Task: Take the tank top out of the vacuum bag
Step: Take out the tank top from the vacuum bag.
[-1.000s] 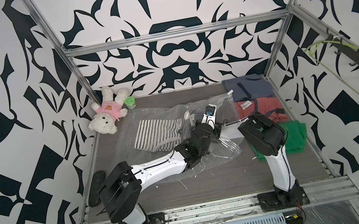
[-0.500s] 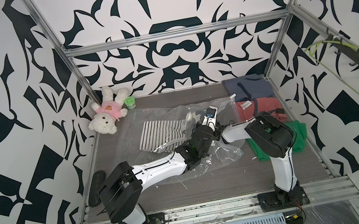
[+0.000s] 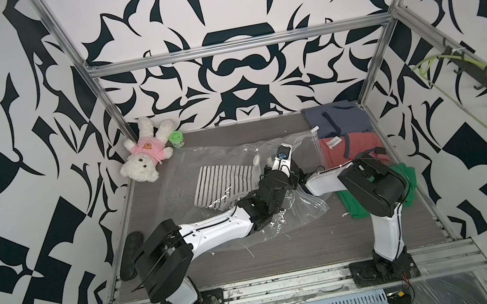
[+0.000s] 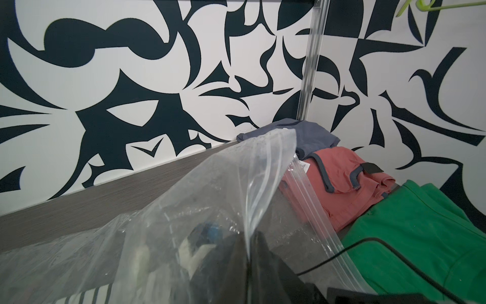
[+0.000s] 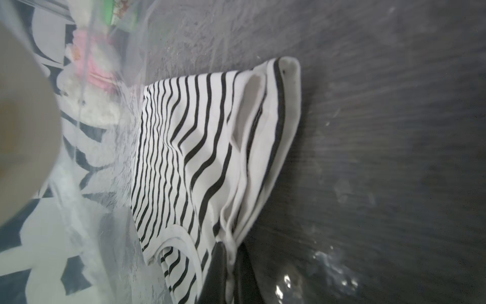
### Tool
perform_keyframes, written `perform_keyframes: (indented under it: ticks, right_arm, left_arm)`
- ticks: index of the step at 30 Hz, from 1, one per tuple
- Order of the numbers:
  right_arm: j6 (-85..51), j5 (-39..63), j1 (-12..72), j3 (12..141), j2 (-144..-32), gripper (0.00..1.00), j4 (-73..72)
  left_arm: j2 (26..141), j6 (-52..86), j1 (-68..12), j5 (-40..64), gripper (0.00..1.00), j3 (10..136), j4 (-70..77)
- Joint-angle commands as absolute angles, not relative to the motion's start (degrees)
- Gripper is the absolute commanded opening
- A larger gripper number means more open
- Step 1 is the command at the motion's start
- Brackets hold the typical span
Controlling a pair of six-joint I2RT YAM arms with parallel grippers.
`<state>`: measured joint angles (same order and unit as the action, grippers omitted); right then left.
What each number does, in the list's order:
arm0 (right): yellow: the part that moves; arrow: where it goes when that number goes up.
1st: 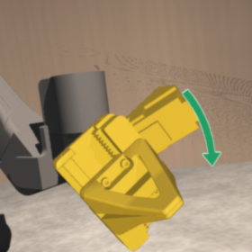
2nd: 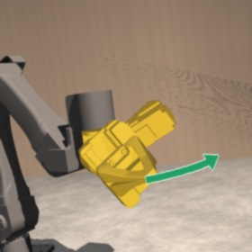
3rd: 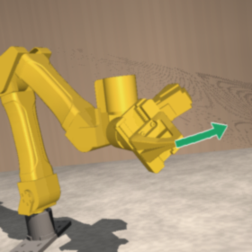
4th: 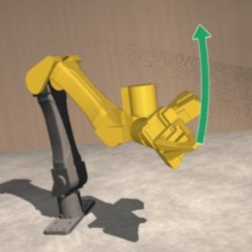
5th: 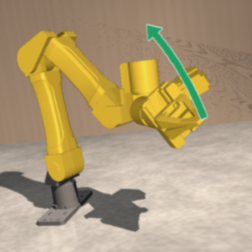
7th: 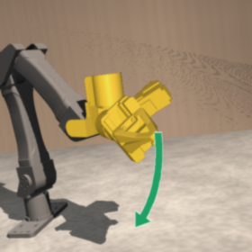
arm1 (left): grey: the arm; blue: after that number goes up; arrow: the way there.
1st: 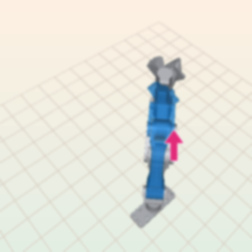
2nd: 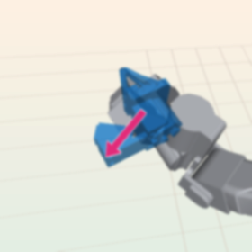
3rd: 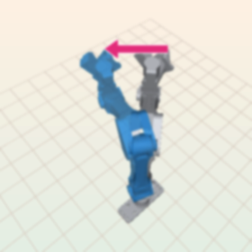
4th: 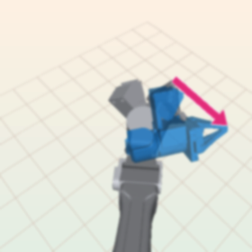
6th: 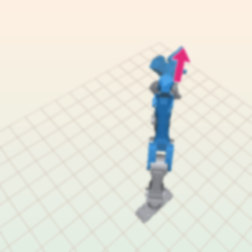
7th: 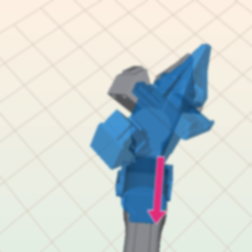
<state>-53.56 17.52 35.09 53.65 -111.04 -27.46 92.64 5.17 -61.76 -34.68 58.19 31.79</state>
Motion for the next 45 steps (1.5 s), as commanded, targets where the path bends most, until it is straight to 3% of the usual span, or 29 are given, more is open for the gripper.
perform_keyframes:
  ticks: [1, 6, 45]
  right_arm:
    - [-54.46, 20.6, 33.37, 51.78, -110.71, 0.0, -34.66]
    - [-57.39, 23.25, 31.7, 52.0, -114.31, 0.0, -36.91]
    - [-50.39, 17.77, 28.44, 48.12, -95.04, 0.0, -16.44]
  left_arm:
    - [90.81, 5.02, -60.91, -35.46, 0.0, 56.07, 31.53]
    - [89.95, 3.85, -60.91, -33.69, 0.0, 55.63, 31.2]
    - [94.09, 5.26, -60.64, -37.93, 0.0, 56.87, 28.41]
